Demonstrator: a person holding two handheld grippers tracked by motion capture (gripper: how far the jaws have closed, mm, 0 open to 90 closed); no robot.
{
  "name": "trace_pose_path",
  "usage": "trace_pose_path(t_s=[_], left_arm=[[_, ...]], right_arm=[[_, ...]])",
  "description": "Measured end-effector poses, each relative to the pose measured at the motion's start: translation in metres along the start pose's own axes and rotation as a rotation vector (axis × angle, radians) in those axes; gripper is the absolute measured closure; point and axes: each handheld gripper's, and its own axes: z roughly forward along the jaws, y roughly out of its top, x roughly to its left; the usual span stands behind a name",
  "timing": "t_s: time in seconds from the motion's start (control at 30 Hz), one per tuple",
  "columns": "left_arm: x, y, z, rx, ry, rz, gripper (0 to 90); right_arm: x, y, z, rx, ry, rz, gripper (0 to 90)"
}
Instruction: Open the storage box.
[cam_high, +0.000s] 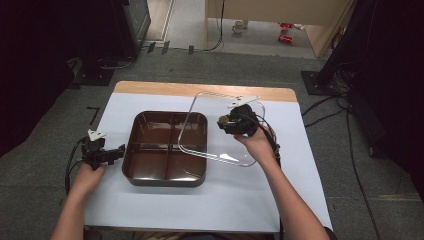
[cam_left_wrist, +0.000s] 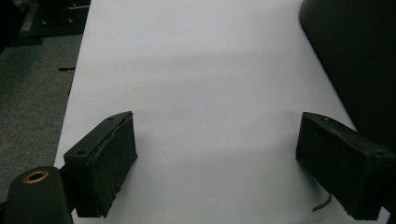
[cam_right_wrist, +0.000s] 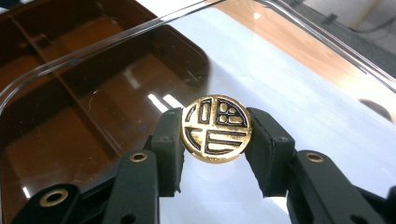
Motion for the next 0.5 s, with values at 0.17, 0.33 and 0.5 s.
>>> trace_pose_path(t_s=[0.17,0.33,0.5], left_arm=[[0.0,0.0,0.0,0.0,0.0,0.0,12.2],[0.0,0.0,0.0,0.0,0.0,0.0,12.2],[0.0,0.0,0.0,0.0,0.0,0.0,12.2]], right_arm=[[-0.02,-0.013,-0.004,0.017,-0.028,0.041,58.8],[-0.036,-0.025,-0.009,0.021,-0.054,0.083,58.8],[-0.05,-0.036,-0.013,0.029,-0.08,0.11,58.8]])
